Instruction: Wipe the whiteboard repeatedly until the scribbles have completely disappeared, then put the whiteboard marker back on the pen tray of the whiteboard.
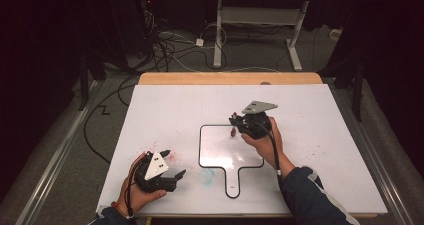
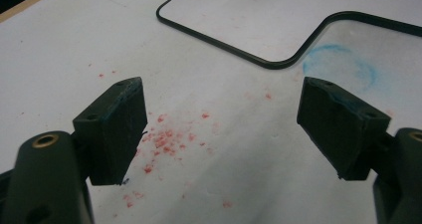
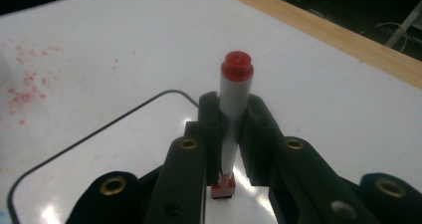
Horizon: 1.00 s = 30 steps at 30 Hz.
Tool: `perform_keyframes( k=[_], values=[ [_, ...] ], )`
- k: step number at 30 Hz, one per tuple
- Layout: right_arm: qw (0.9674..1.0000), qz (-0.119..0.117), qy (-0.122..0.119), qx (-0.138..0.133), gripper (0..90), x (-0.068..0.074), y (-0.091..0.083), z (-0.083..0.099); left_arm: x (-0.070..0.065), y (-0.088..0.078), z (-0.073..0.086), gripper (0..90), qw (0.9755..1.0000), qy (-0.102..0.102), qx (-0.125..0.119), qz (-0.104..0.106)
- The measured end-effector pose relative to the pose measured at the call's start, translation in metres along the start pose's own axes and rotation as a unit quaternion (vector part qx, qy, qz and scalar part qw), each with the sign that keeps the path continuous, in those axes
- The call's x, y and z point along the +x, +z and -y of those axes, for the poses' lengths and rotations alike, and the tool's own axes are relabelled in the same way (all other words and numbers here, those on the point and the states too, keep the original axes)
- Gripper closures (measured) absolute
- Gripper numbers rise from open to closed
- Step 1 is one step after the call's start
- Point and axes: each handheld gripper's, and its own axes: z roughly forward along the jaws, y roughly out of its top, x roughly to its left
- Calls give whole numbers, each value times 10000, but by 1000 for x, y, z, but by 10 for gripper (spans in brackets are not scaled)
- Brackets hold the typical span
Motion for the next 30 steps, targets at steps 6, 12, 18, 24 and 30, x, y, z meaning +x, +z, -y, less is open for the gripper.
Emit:
perform_keyframes(
  k=[6,12,18,24,30],
  values=[
    [9989,107,126,-437,811,-12,-51,-2,0,2,0,192,10000,-14,39,-6],
    [9985,128,175,-496,809,-26,-102,6,-2,2,2,192,9998,-19,161,-84],
    [9996,12,249,-166,808,-30,-132,23,-1,5,0,192,9998,-76,173,-119],
    [9978,-417,463,248,808,-26,-144,35,-2,8,-2,192,9997,-18,221,-88],
    [9896,-1001,710,752,807,-21,-121,46,-2,6,-3,192,9998,-37,161,-103]
  ],
)
